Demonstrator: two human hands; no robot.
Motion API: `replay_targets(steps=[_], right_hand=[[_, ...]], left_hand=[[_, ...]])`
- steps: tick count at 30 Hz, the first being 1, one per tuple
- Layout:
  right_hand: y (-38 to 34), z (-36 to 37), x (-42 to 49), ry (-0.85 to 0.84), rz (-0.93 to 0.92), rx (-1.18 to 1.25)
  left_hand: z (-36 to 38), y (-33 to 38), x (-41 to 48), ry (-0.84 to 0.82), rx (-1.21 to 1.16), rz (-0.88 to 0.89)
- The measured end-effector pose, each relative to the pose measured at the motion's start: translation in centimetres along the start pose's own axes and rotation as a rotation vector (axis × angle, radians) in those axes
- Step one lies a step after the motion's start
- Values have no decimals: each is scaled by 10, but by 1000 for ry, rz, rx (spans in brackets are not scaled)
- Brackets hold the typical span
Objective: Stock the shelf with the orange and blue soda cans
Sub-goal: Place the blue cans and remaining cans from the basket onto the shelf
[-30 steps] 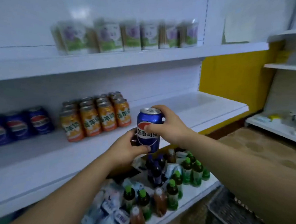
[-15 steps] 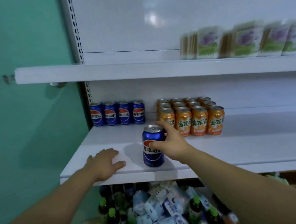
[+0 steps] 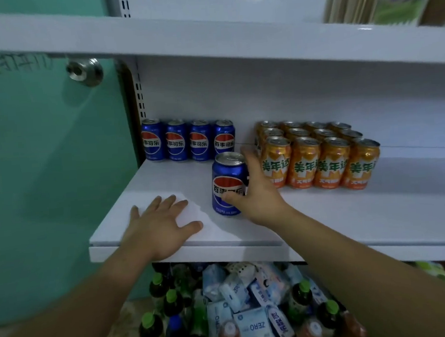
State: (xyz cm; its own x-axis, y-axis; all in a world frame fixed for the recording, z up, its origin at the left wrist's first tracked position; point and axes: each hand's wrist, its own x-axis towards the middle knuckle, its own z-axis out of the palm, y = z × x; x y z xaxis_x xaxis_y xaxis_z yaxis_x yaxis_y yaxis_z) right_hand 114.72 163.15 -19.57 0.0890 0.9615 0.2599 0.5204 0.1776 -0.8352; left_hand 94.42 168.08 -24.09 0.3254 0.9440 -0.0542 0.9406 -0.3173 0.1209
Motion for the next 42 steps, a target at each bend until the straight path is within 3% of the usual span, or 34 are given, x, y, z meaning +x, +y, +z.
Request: replay_targets(steps=[8, 18, 28, 42], right_hand=[[9, 27, 33, 60, 3, -64], [-1, 53, 79, 18, -38, -145], [-11, 81, 112, -52, 0, -37], [-28, 127, 164, -146, -98, -19]], left_hand=[[1, 0, 1, 3, -11, 2], [0, 0, 0, 20, -27, 10], [2, -1, 0, 28, -19, 19], [4, -2, 2, 23, -43, -1]])
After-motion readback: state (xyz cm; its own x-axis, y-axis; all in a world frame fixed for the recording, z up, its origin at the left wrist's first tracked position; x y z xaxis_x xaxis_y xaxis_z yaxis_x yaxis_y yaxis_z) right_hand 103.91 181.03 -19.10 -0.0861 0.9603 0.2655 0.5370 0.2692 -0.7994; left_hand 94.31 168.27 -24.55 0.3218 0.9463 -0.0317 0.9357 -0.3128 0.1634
